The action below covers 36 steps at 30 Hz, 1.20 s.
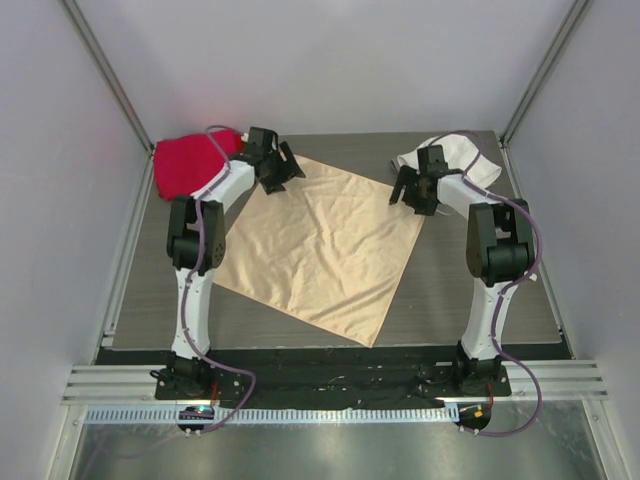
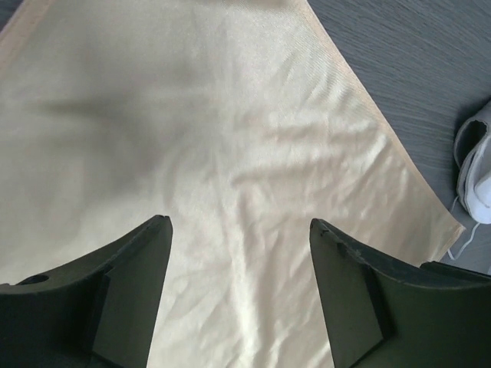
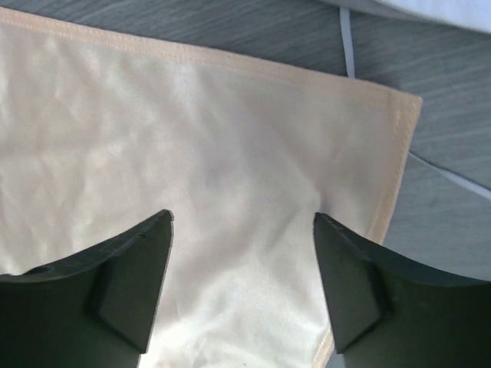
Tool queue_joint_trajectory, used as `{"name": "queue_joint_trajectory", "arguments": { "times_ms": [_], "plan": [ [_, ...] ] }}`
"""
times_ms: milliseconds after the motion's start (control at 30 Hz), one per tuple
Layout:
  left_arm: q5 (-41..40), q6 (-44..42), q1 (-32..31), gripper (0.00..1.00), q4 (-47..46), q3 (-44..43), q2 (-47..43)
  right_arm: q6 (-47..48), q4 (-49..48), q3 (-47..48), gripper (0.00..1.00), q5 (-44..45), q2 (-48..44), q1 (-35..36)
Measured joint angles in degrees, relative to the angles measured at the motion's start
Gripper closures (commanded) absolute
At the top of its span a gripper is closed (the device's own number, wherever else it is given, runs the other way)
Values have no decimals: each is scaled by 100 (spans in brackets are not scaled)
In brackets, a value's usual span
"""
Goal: Fold the napkin into a case and place the utensils inside
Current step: Pick up the flattened napkin from the center of the board.
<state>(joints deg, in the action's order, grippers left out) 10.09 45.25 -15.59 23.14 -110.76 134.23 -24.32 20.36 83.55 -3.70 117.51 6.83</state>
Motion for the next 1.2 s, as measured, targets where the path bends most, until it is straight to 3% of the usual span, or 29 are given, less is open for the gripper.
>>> {"name": "queue_joint_trajectory", "arguments": {
  "times_ms": [133, 367, 467, 600, 767, 1000, 1200],
  "plan": [
    [-179, -293, 11, 24, 238, 723, -1023, 50, 485, -22, 2, 461, -459, 127],
    [-428, -811, 133, 27, 623, 2341, -3383, 50, 850, -107, 1, 1056, -1270, 737],
    [-494, -896, 549, 30, 809, 3213, -4205, 116, 909, -369, 5, 1137, -1537, 1436],
    [-850, -774, 1541, 34, 1316, 4457, -5029, 411, 1110, -907, 18, 1134, -1915, 2524],
    [-1578, -485, 2098, 35, 1878, 5154, -5425, 660, 1508, -1394, 27, 1200, -2420, 3493],
    [-1902, -203, 2393, 49, 1993, 5552, -5316, 450, 1746, -2164, 38, 1200, -3230, 3554],
    [-1832, 44, 2527, 50, 1880, 5912, -4793, 87, 1751, -2846, 39, 1119, -3650, 3676]
  ]
}}
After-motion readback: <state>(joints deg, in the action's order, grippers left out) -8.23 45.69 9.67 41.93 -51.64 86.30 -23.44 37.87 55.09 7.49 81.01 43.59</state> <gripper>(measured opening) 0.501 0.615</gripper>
